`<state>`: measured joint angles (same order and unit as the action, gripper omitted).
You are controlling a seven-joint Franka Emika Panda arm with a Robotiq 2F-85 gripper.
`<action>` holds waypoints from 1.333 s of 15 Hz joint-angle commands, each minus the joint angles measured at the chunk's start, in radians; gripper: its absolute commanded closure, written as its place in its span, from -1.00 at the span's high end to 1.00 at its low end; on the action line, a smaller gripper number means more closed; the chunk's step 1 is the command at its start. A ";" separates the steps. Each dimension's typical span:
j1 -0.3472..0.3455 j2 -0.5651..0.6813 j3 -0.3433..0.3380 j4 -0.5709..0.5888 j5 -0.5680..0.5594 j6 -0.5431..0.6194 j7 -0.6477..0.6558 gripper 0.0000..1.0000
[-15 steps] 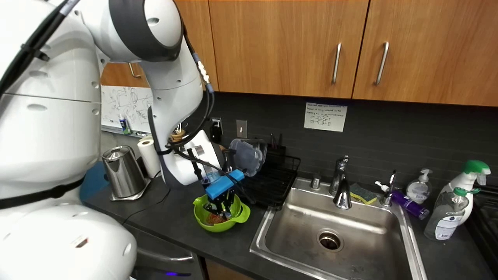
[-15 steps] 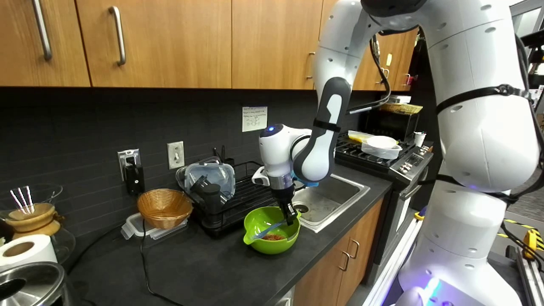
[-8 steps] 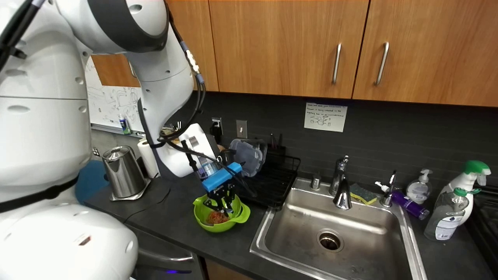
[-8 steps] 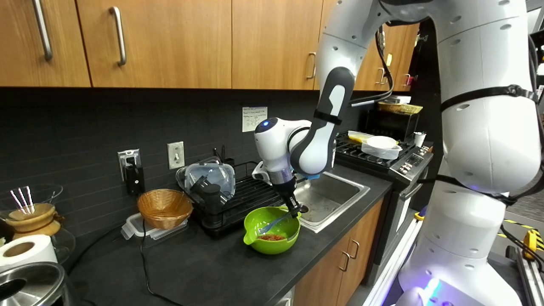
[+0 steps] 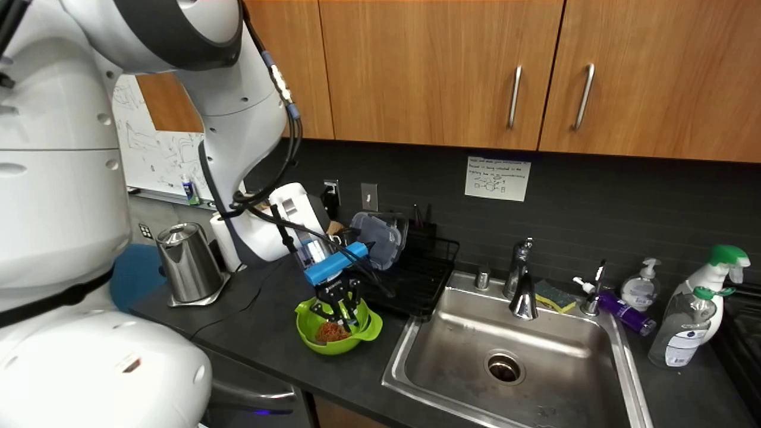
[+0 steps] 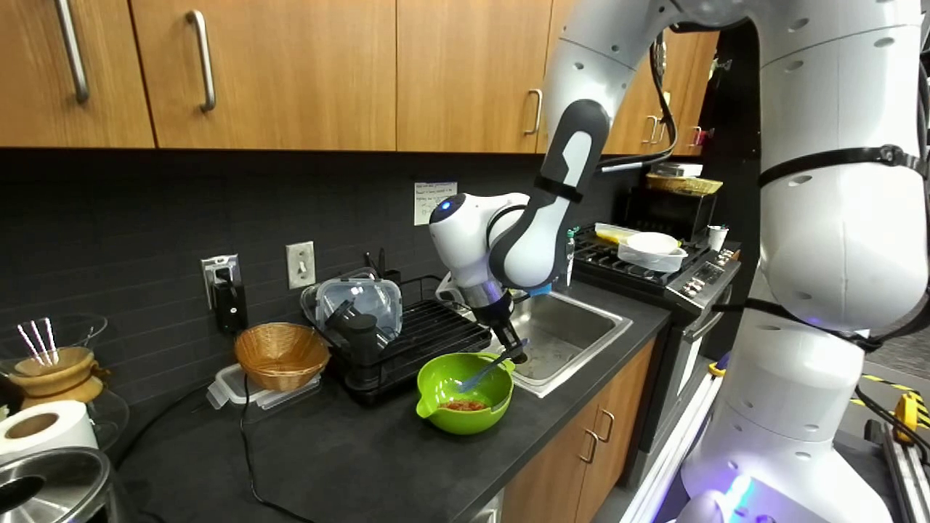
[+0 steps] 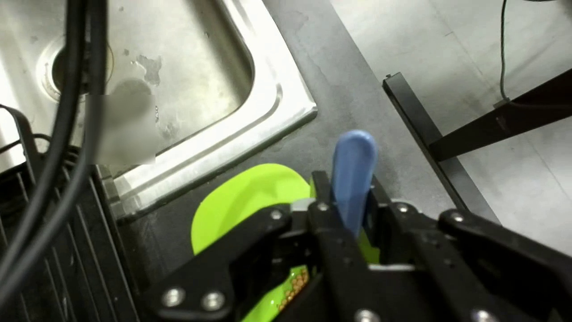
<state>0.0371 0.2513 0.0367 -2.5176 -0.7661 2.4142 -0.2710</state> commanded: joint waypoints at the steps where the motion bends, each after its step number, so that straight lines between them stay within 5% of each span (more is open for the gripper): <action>1: 0.012 -0.043 0.009 -0.022 0.040 -0.089 0.018 -0.90; 8: 0.019 -0.046 0.024 -0.013 0.087 -0.207 0.018 -0.90; 20: 0.006 0.022 0.031 0.067 0.109 -0.233 -0.034 -0.90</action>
<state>0.0474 0.2402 0.0717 -2.4959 -0.6877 2.2070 -0.2665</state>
